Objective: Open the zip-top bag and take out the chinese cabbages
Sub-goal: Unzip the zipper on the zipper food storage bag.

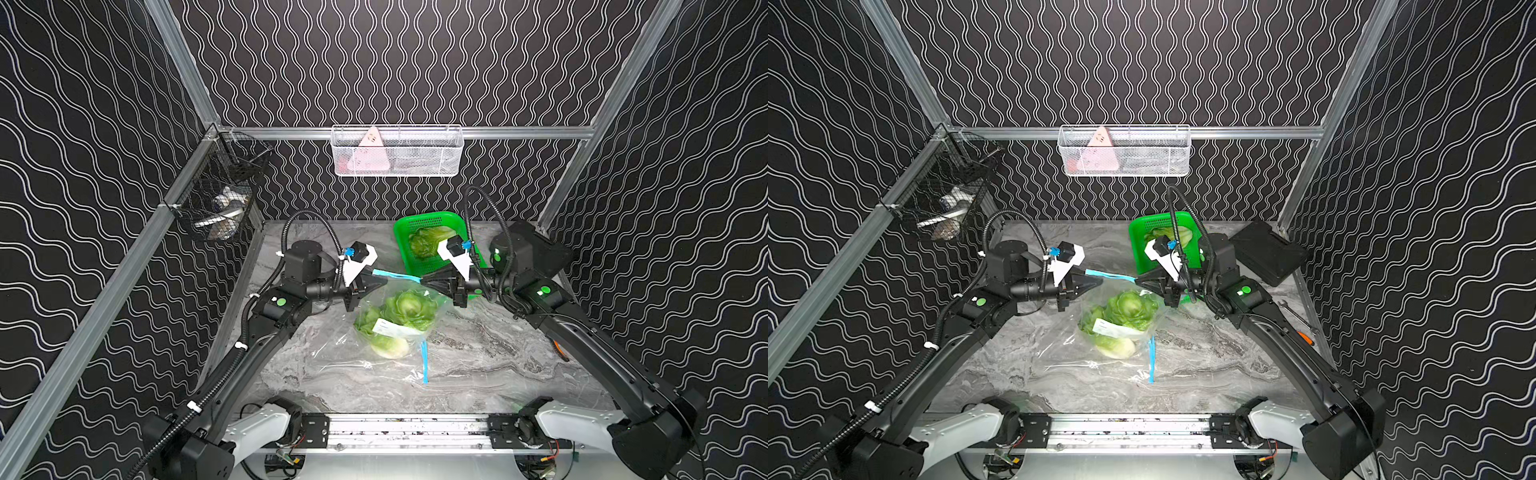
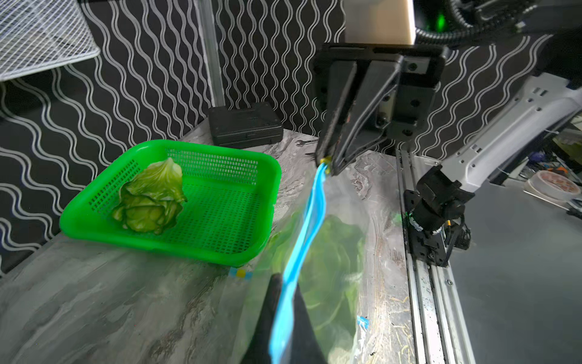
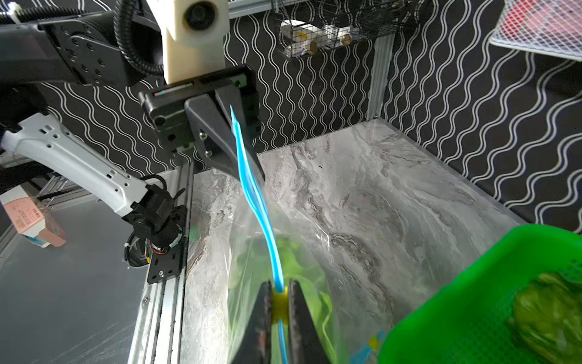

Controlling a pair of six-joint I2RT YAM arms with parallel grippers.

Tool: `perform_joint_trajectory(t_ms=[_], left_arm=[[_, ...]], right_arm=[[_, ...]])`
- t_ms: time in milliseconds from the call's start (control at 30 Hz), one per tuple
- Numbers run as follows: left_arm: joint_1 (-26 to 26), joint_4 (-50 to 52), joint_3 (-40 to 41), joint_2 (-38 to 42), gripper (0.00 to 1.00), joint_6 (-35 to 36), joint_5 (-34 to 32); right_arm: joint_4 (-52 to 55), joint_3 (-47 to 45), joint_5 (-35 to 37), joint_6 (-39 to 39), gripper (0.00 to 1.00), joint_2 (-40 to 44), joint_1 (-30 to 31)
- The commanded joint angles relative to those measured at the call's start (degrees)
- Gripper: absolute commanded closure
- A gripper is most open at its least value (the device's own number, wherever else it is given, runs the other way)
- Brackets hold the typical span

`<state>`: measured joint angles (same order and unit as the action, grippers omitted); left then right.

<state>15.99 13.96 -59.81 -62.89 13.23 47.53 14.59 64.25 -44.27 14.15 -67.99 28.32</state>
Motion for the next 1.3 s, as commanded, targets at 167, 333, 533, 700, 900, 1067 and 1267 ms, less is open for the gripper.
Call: perform_joint_trajectory(t_ms=[167, 333, 533, 700, 900, 1067, 1267], left_arm=[[-5.67, -6.42, 0.63, 0.32, 1.00, -2.65, 2.02], [-7.10, -6.40, 0.40, 0.75, 1.00, -2.94, 1.39], [-8.29, -6.19, -0.22, 0.32, 1.00, -2.95, 1.06], [-8.74, -4.95, -0.96, 0.14, 1.00, -2.17, 0.85], [-8.87, -4.29, -1.25, 0.29, 1.00, -1.87, 0.58], [-8.98, -4.47, -1.22, 0.14, 1.00, -1.81, 0.63], [-8.97, -6.12, -0.97, -1.51, 1.00, -2.17, 6.19]], right_arm=[[3.92, -5.75, 4.68, 2.79, 0.97, 5.81, -4.25], [7.14, -7.18, 7.76, 4.36, 0.98, 8.23, -5.89], [9.60, -7.47, 9.59, 4.98, 0.98, 9.50, -5.87], [14.09, -6.19, 11.86, 6.88, 0.97, 10.02, -5.84], [16.41, -4.90, 14.03, 7.38, 0.97, 10.27, -5.87], [18.41, -4.04, 14.34, 8.30, 0.97, 11.28, -5.82], [16.16, -3.23, 6.99, 7.10, 0.97, 9.71, -5.74]])
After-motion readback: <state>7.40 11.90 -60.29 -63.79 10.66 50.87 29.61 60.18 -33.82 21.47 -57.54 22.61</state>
